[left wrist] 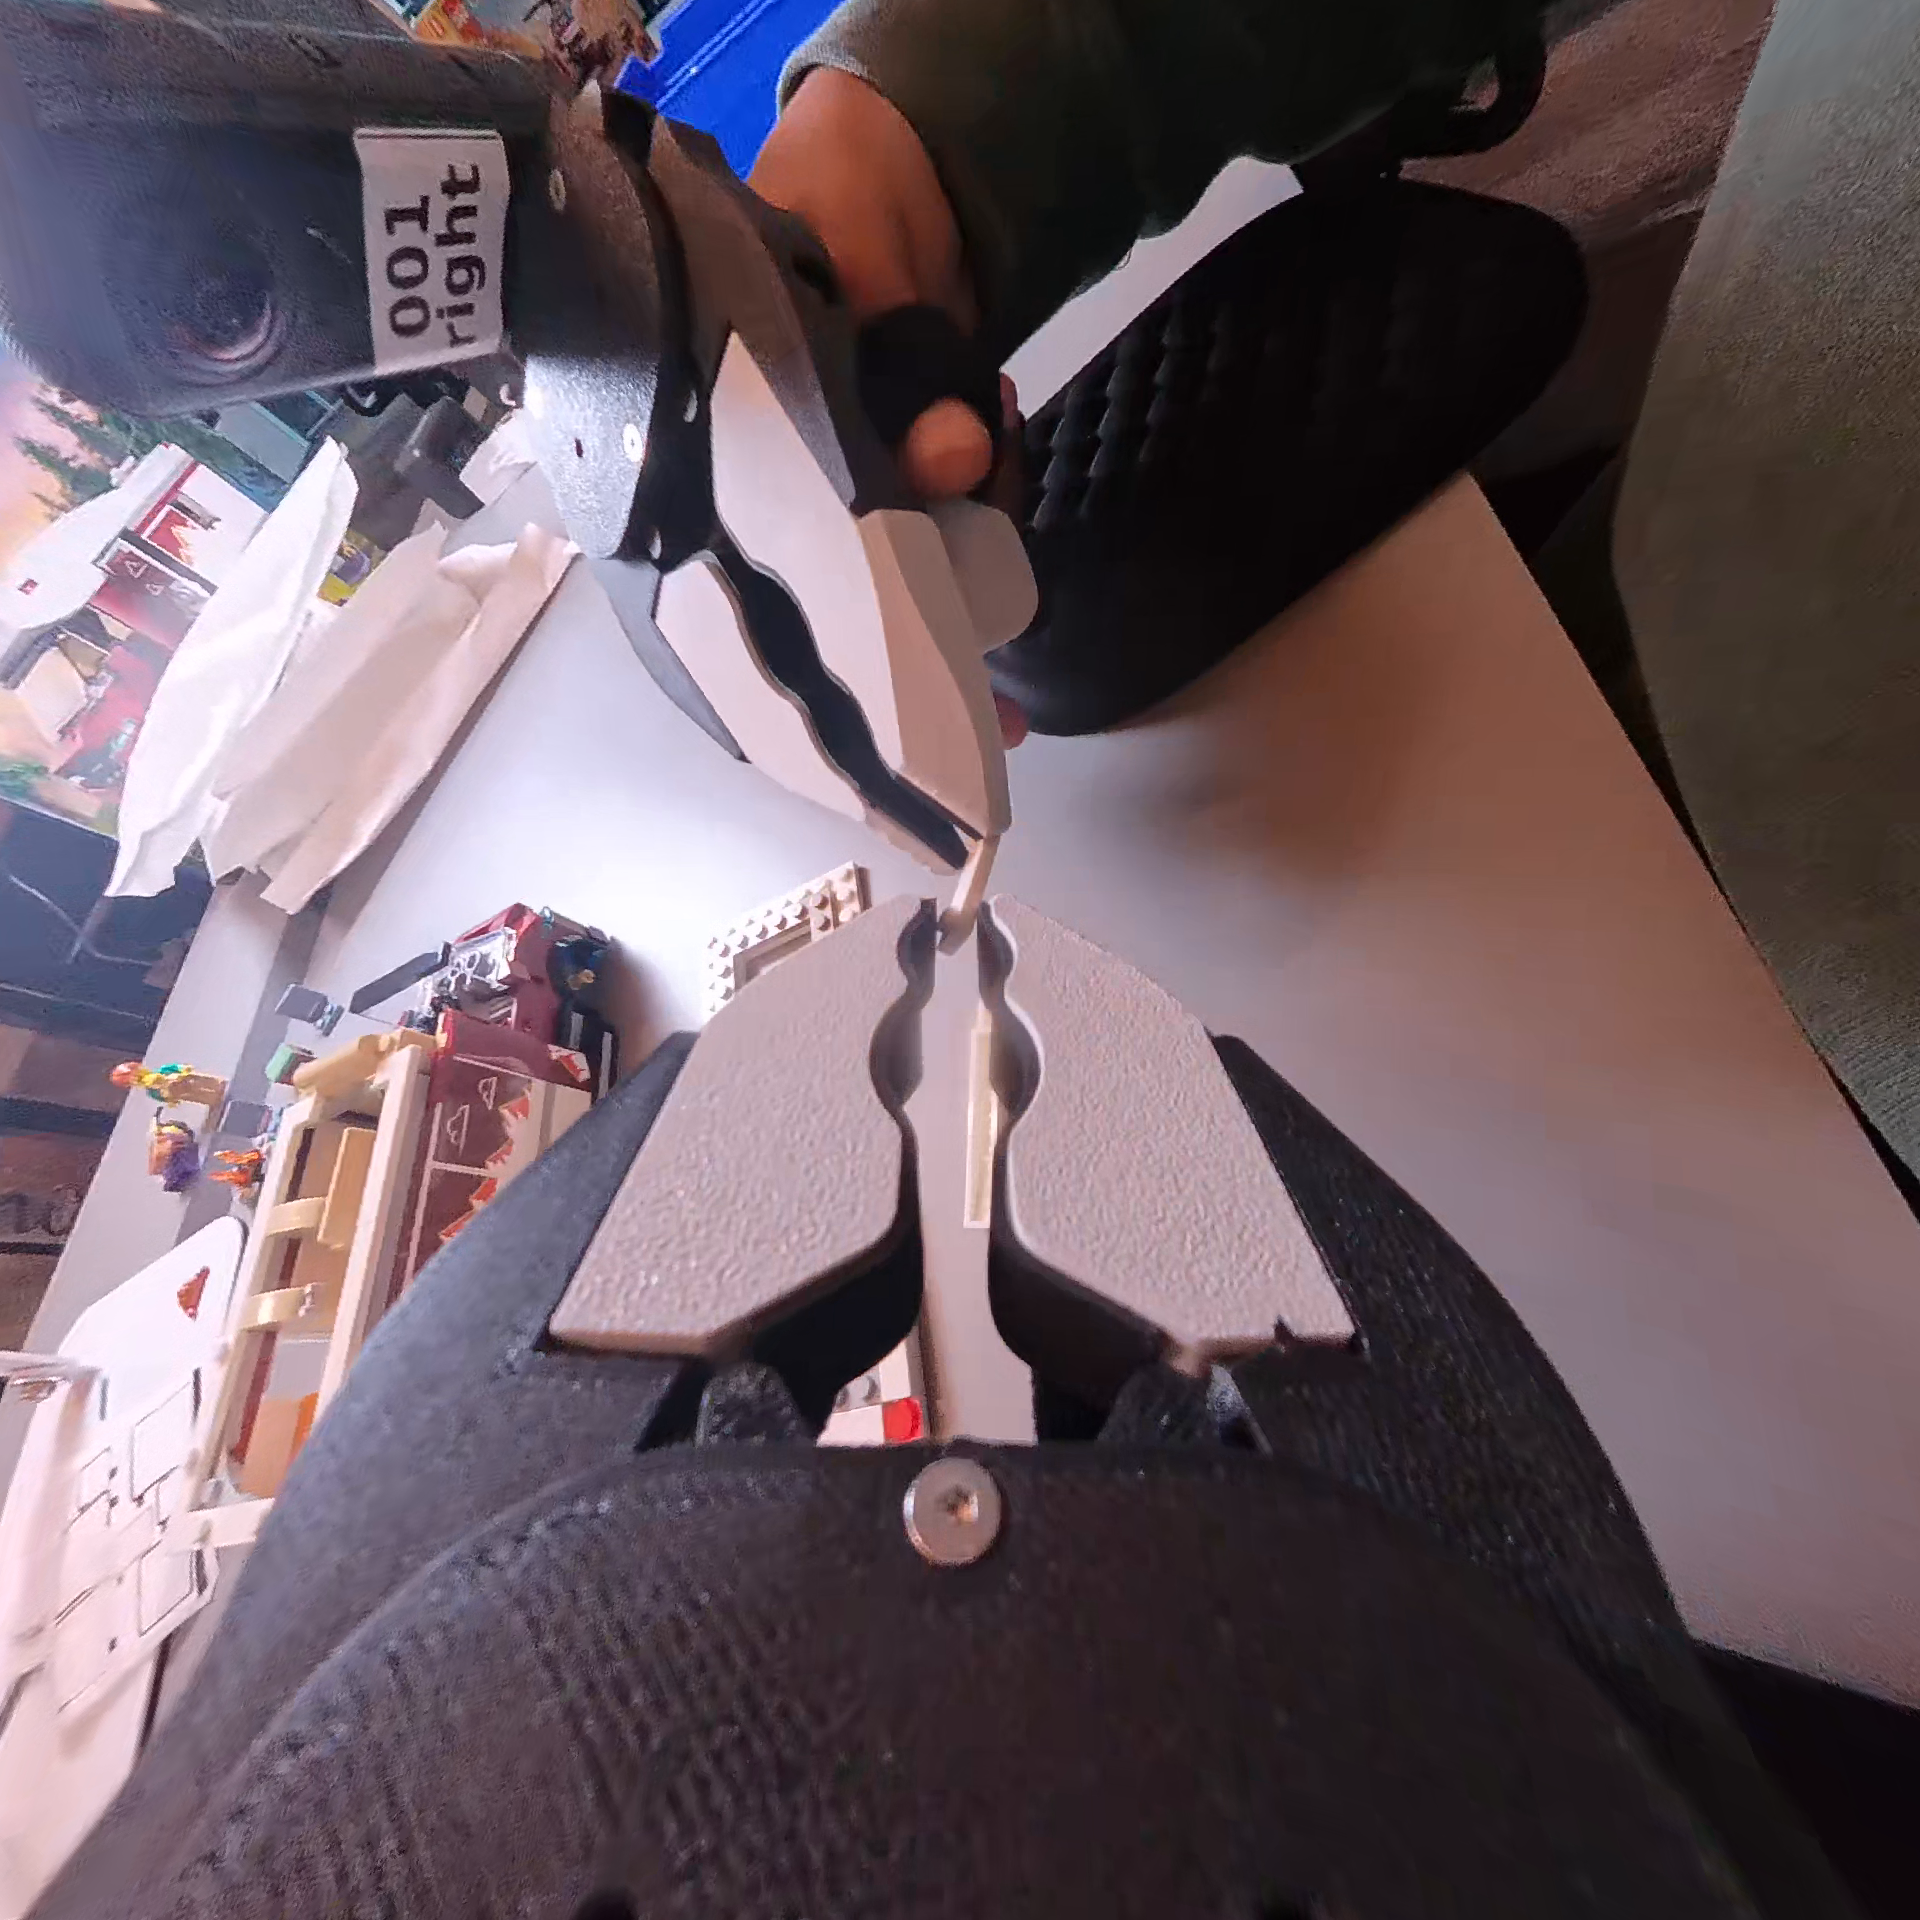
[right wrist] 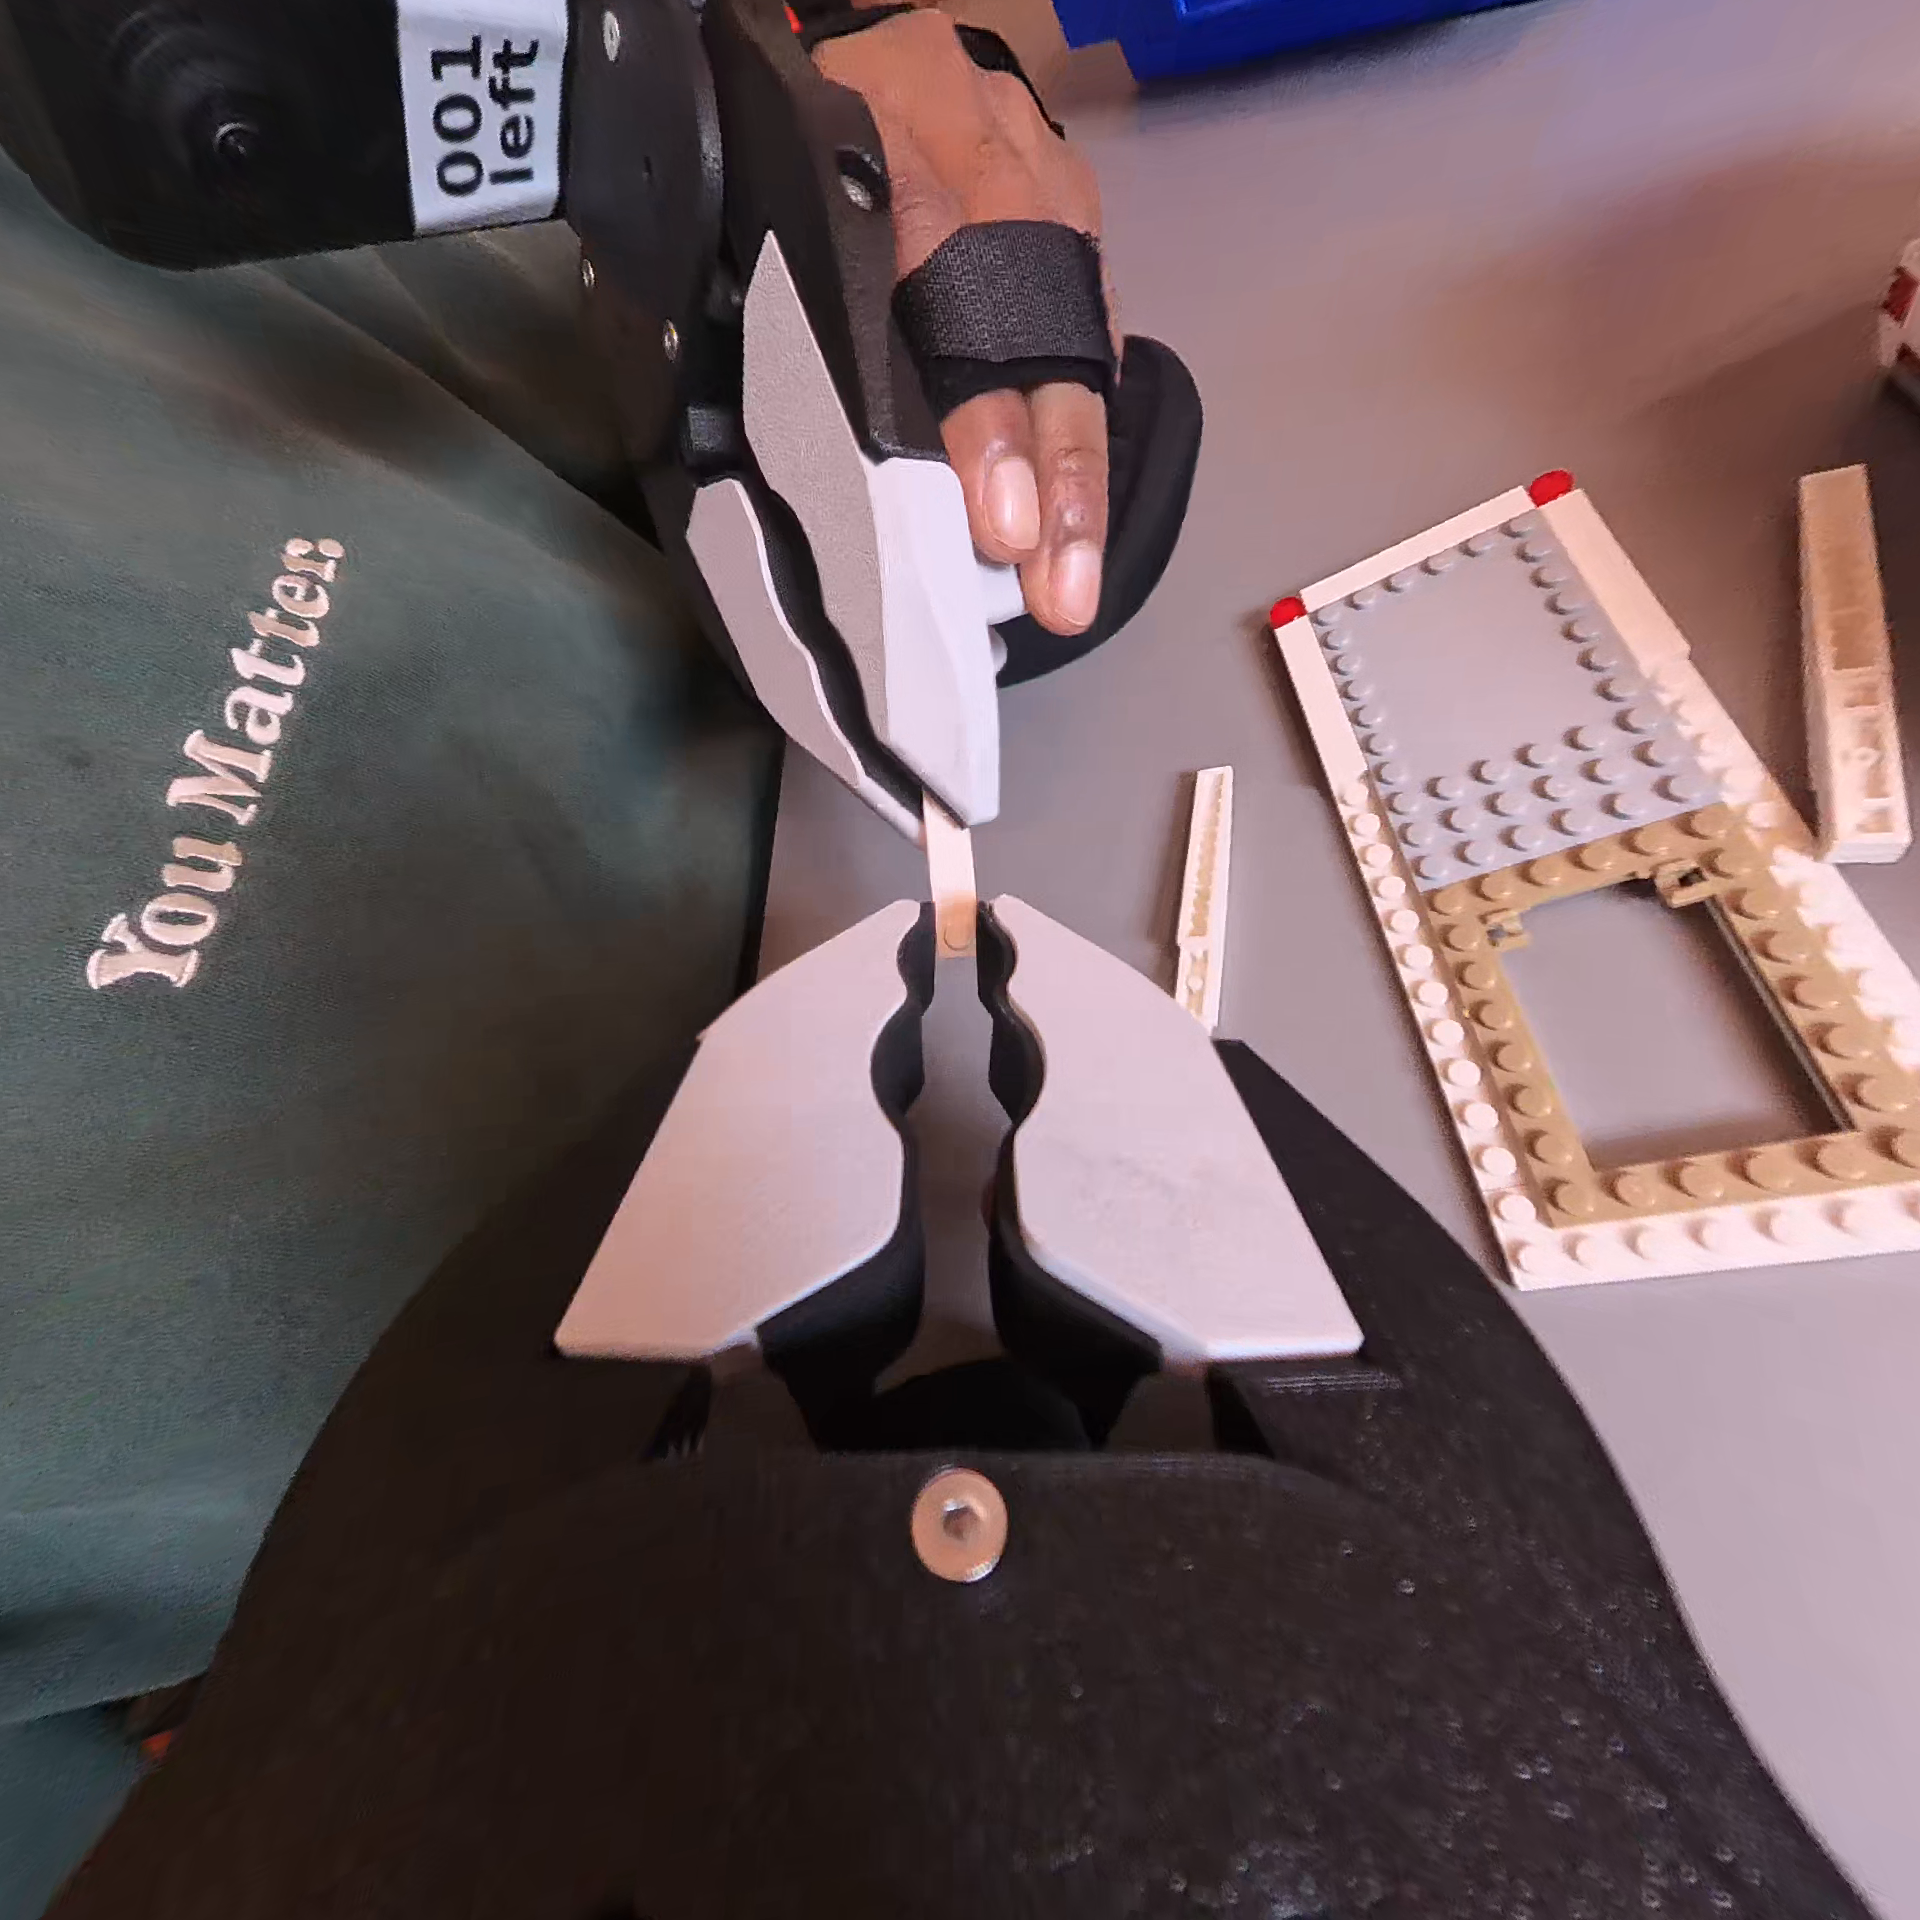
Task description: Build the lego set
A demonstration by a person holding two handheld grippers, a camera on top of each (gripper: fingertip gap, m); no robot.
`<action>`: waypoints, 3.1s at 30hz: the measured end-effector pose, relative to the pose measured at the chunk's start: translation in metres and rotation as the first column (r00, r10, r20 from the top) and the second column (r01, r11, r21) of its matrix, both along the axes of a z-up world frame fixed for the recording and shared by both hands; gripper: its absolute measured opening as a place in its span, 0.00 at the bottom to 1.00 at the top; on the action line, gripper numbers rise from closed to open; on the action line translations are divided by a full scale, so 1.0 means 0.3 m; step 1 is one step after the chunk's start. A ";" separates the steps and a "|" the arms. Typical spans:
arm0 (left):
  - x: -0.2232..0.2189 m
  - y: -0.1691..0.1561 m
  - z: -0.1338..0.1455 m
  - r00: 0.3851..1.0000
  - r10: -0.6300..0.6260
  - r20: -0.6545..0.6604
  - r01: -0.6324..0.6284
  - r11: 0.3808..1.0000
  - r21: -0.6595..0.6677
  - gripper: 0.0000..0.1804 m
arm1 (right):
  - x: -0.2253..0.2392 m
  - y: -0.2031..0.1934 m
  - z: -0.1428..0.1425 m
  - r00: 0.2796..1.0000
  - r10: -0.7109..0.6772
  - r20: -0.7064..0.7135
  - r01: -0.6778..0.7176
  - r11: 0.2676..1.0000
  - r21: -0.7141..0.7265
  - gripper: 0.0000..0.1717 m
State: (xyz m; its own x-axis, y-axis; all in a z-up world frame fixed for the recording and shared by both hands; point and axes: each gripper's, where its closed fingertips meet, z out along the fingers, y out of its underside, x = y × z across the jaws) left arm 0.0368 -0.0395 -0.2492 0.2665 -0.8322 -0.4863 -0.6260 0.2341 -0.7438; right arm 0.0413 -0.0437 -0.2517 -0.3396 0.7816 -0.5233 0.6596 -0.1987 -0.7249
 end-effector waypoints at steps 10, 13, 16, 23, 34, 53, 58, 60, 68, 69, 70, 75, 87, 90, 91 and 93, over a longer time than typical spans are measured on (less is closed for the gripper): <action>-0.025 0.032 0.014 0.926 0.195 0.324 0.041 0.801 -0.598 0.03 | 0.001 0.065 0.103 0.919 0.070 -0.388 0.212 0.740 0.638 0.15; -0.022 0.036 0.050 0.840 0.299 0.452 0.209 0.591 -0.779 0.03 | -0.006 0.042 0.088 0.909 0.170 -0.381 0.248 0.514 0.821 0.15; -0.011 0.026 0.074 0.781 0.360 0.511 0.359 0.412 -0.838 0.03 | -0.019 0.047 0.089 0.904 0.210 -0.373 0.288 0.345 0.893 0.13; -0.007 0.023 0.071 0.754 0.407 0.515 0.409 0.323 -0.853 0.03 | -0.030 0.053 0.087 0.912 0.195 -0.360 0.273 0.365 0.890 0.04; -0.110 0.073 -0.123 0.982 0.191 0.002 -0.166 0.856 -0.490 0.16 | 0.046 0.104 -0.132 0.988 -0.149 0.044 0.103 0.840 0.533 0.04; -0.069 0.068 -0.219 0.980 0.107 -0.167 -0.175 0.867 -0.467 0.05 | 0.001 0.100 -0.177 0.986 -0.143 0.088 0.071 0.831 0.552 0.04; -0.068 0.066 -0.220 0.981 0.107 -0.160 -0.171 0.863 -0.476 0.04 | -0.006 0.106 -0.169 0.988 -0.144 0.064 0.084 0.826 0.557 0.04; -0.068 0.066 -0.220 0.982 0.104 -0.159 -0.168 0.865 -0.473 0.04 | -0.011 0.104 -0.162 0.990 -0.131 0.042 0.086 0.826 0.558 0.04; -0.064 0.064 -0.220 0.984 0.091 -0.151 -0.153 0.865 -0.478 0.04 | -0.022 0.097 -0.179 0.995 -0.083 0.063 0.033 0.825 0.564 0.04; -0.064 0.064 -0.220 0.984 0.091 -0.150 -0.153 0.865 -0.477 0.04 | -0.021 0.098 -0.182 0.994 -0.082 0.069 0.029 0.826 0.563 0.04; -0.064 0.064 -0.220 0.984 0.090 -0.150 -0.152 0.867 -0.475 0.04 | -0.021 0.098 -0.184 0.994 -0.082 0.072 0.027 0.827 0.562 0.04; -0.064 0.064 -0.220 0.985 0.083 -0.151 -0.145 0.871 -0.469 0.04 | -0.019 0.097 -0.190 0.994 -0.067 0.091 0.002 0.818 0.575 0.04; -0.064 0.063 -0.220 0.986 0.078 -0.149 -0.140 0.872 -0.469 0.04 | -0.018 0.100 -0.193 0.991 -0.044 0.126 -0.036 0.821 0.569 0.04; -0.063 0.061 -0.220 0.986 0.078 -0.145 -0.138 0.870 -0.473 0.04 | -0.015 0.102 -0.199 0.989 -0.044 0.139 -0.043 0.823 0.567 0.04; -0.063 0.061 -0.220 0.986 0.078 -0.144 -0.138 0.870 -0.473 0.04 | -0.015 0.103 -0.201 0.989 -0.044 0.141 -0.045 0.821 0.569 0.05; -0.063 0.061 -0.220 0.987 0.080 -0.142 -0.139 0.869 -0.475 0.04 | -0.018 0.102 -0.196 0.990 -0.044 0.130 -0.038 0.823 0.566 0.05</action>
State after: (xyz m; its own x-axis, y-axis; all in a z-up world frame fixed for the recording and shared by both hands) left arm 0.0178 -0.0211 -0.3152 0.3367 -0.9393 -0.0652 -0.7137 -0.2094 -0.6684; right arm 0.0359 -0.0130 -0.3106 -0.2965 0.9547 -0.0273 0.7568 0.2174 -0.6164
